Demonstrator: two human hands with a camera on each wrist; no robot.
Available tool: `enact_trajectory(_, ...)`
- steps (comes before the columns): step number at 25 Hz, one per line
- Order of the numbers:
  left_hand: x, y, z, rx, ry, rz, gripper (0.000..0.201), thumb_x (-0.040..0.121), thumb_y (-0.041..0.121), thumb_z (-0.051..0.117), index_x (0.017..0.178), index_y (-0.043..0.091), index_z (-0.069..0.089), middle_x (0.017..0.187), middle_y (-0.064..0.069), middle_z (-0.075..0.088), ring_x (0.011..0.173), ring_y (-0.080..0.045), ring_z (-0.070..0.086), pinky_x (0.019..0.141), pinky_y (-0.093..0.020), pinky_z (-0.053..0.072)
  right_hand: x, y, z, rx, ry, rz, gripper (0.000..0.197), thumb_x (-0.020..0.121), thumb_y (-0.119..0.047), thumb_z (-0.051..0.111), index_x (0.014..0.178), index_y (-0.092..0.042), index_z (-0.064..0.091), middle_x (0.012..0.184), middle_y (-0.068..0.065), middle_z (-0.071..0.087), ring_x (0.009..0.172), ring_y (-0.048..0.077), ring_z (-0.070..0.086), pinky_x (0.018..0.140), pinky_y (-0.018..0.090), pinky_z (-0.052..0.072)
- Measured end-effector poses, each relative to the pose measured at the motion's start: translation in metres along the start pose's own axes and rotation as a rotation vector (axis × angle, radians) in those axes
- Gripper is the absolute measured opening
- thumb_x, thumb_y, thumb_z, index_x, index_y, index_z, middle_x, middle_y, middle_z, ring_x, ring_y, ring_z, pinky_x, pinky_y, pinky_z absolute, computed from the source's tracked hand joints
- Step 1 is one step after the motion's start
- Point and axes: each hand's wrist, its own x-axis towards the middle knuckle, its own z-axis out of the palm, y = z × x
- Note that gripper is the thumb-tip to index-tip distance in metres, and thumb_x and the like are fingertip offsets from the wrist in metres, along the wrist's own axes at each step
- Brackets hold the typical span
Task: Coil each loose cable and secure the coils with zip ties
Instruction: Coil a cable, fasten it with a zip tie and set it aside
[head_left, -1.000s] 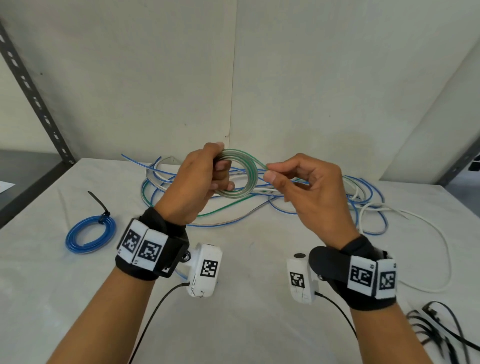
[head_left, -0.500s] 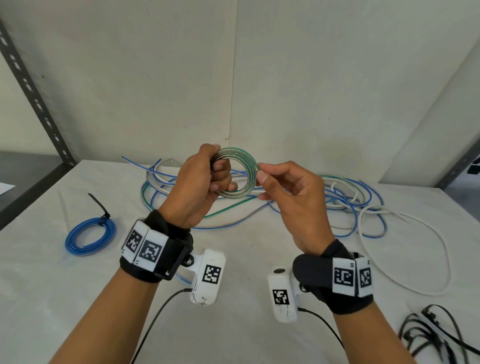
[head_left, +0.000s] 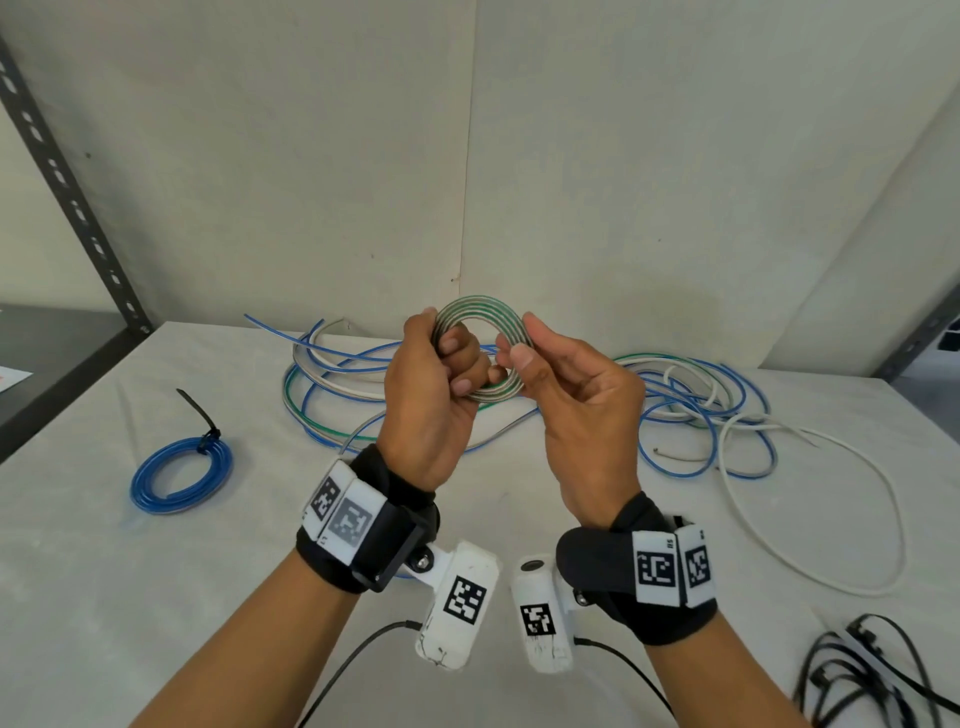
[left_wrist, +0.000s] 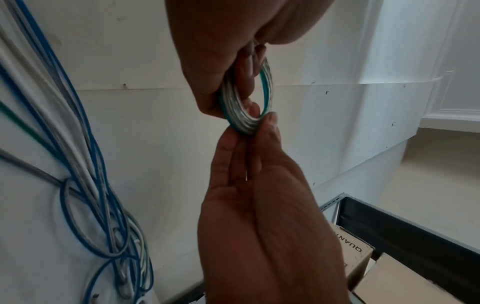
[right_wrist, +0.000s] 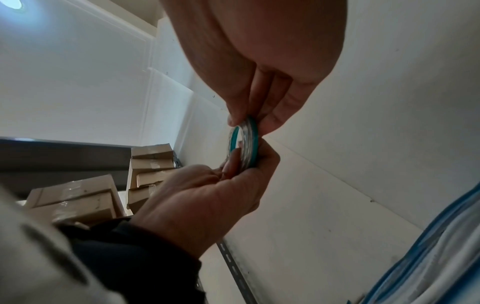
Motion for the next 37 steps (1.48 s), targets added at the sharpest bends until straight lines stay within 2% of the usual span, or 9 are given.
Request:
enact_trajectory(7,0.003,-0.002,-0.004,0.050,-0.070,-0.013,0.048,0.108,0.032,0.027,0.064,0.015,0.037,0.050,0.003,0.024,0.045,-0.012,0.027,0.059,-0.025,0.045,0.007,-0.009,-0.008,-0.080,-0.058,-0.061,0.031,0.085,0.000,0.075,0.112,-0.013,0.072,0.091,0.008,0.079,0.084,0.018,0.075,0.083,0.025,0.056)
enact_trajectory(11,0.006,0.006,-0.015,0.604,-0.242,0.085,0.062,0.106,0.048,0.032,0.086,-0.001,0.063,0.070,-0.013,0.062,0.070,-0.024,0.063,0.076,-0.033,0.058,0.018,-0.022,-0.030,-0.192,-0.159,-0.058,0.030,0.085,-0.001,0.076,0.111,-0.014,0.073,0.096,0.001,0.079,0.092,0.017,0.075,0.088,0.029,0.058)
enact_trajectory(13,0.007,0.018,-0.024,0.836,-0.367,0.174,0.044,0.100,0.035,0.051,0.108,-0.004,0.068,0.092,-0.017,0.074,0.084,-0.027,0.071,0.083,-0.038,0.059,0.022,-0.028,-0.042,-0.318,-0.276,-0.052,0.028,0.084,-0.002,0.076,0.109,-0.014,0.075,0.098,-0.005,0.078,0.093,0.011,0.075,0.087,0.026,0.057)
enact_trajectory(15,0.007,0.031,-0.034,0.947,-0.463,0.149,0.024,0.092,0.016,0.066,0.111,0.002,0.072,0.098,-0.019,0.076,0.090,-0.031,0.074,0.087,-0.041,0.061,0.024,-0.031,-0.050,-0.450,-0.417,-0.027,0.028,0.084,-0.002,0.076,0.109,-0.014,0.076,0.099,-0.008,0.078,0.091,0.006,0.074,0.083,0.019,0.055)
enact_trajectory(18,0.007,0.040,-0.039,1.126,-0.490,0.126,0.016,0.084,0.014,0.078,0.099,0.012,0.078,0.088,-0.010,0.078,0.089,-0.030,0.075,0.085,-0.043,0.061,0.022,-0.030,-0.051,-0.532,-0.490,-0.027,0.029,0.084,-0.004,0.077,0.108,-0.020,0.076,0.099,-0.014,0.077,0.090,0.005,0.074,0.080,0.016,0.055)
enact_trajectory(23,0.004,0.040,-0.036,1.280,-0.497,0.229,0.010,0.082,0.020,0.081,0.091,0.018,0.080,0.079,0.004,0.078,0.077,-0.011,0.075,0.074,-0.023,0.059,0.022,-0.022,-0.048,-0.529,-0.459,-0.063,0.024,0.085,-0.007,0.077,0.107,-0.016,0.077,0.099,-0.006,0.078,0.091,0.008,0.074,0.083,0.023,0.057)
enact_trajectory(29,0.004,0.040,-0.035,1.324,-0.452,0.374,0.009,0.085,0.016,0.080,0.094,0.014,0.081,0.075,0.003,0.077,0.072,-0.014,0.074,0.073,-0.035,0.060,0.023,-0.019,-0.045,-0.551,-0.424,-0.121,0.020,0.089,-0.012,0.074,0.108,-0.018,0.077,0.099,-0.008,0.077,0.092,0.008,0.073,0.082,0.023,0.057)
enact_trajectory(34,0.003,0.044,-0.036,1.390,-0.453,0.462,0.007,0.088,0.017,0.077,0.094,0.015,0.080,0.073,0.003,0.075,0.072,-0.015,0.072,0.071,-0.036,0.058,0.022,-0.018,-0.043,-0.522,-0.335,-0.148,0.014,0.087,-0.012,0.077,0.092,-0.025,0.077,0.088,-0.005,0.077,0.081,0.014,0.074,0.073,0.037,0.060)
enact_trajectory(37,0.003,0.044,-0.036,1.390,-0.451,0.449,0.007,0.088,0.017,0.078,0.094,0.016,0.080,0.073,0.002,0.076,0.072,-0.014,0.073,0.070,-0.036,0.058,0.021,-0.018,-0.044,-0.520,-0.395,-0.072,0.014,0.081,-0.010,0.082,0.087,-0.020,0.074,0.089,-0.005,0.078,0.082,0.011,0.075,0.074,0.029,0.060)
